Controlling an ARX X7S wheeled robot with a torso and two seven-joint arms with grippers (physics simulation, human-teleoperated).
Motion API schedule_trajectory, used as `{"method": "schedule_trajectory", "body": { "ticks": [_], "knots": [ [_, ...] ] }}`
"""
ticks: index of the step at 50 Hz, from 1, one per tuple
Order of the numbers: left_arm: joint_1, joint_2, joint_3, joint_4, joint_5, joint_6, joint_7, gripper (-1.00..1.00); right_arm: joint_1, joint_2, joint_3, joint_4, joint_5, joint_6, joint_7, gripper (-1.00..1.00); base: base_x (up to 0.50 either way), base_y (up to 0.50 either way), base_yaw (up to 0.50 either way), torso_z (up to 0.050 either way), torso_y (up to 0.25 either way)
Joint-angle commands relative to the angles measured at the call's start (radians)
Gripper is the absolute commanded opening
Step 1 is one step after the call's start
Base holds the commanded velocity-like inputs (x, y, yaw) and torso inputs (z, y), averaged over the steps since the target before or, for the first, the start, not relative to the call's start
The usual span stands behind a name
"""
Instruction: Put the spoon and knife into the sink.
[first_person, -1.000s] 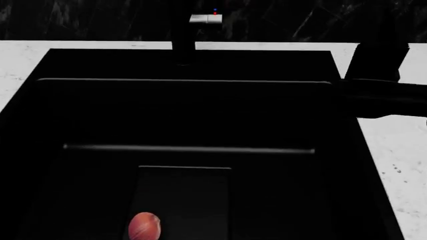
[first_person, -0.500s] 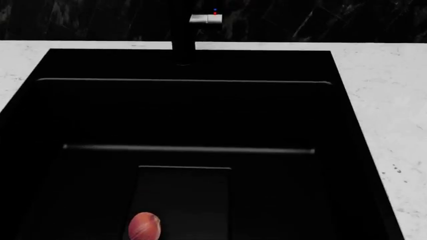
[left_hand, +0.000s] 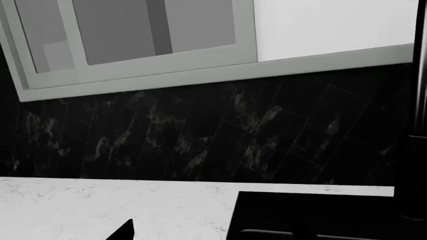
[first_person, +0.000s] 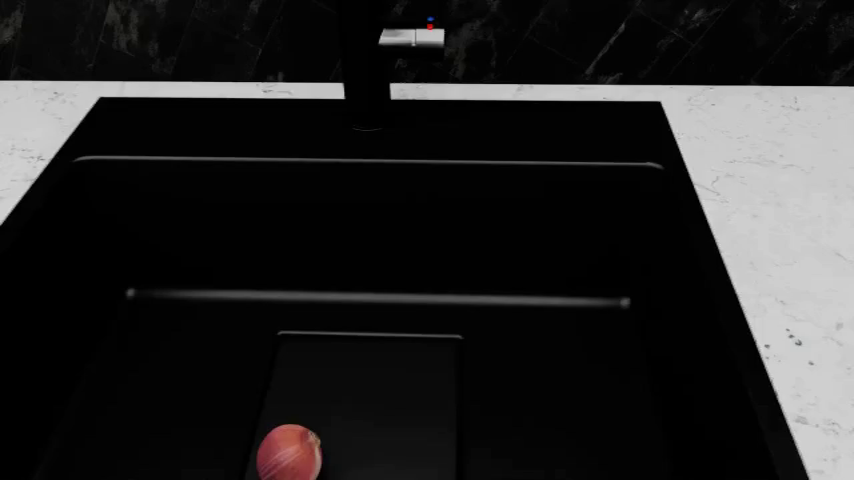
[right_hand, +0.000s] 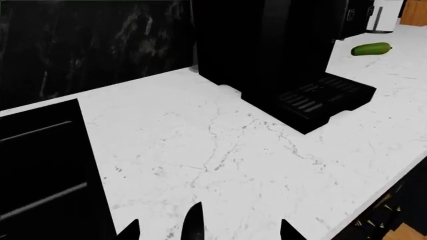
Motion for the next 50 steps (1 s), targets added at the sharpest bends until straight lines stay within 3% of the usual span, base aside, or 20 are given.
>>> {"method": "schedule_trajectory", "body": {
  "ticks": [1,18,30,50],
  "knots": [
    [0.002,0.001,0.013,-0.013,0.001,0.009,-0.003,1.0,-0.045,-0.065,-0.035,-0.008,-0.044,0.014,-0.041,1.0,0.0,0.0,0.0,0.0,0.0],
    [0.003,0.001,0.028,-0.021,-0.001,0.016,-0.006,1.0,-0.002,-0.196,-0.175,-0.001,-0.166,0.061,-0.128,1.0,0.0,0.0,0.0,0.0,0.0],
    [0.004,0.001,0.032,-0.026,-0.002,0.021,-0.008,1.0,-0.009,-0.3,-0.153,0.002,-0.221,0.129,-0.199,1.0,0.0,0.0,0.0,0.0,0.0],
    [0.011,0.001,0.032,-0.029,-0.007,0.027,-0.012,1.0,0.029,-0.341,-0.187,0.038,-0.293,0.184,-0.269,1.0,0.0,0.0,0.0,0.0,0.0]
  ]
}}
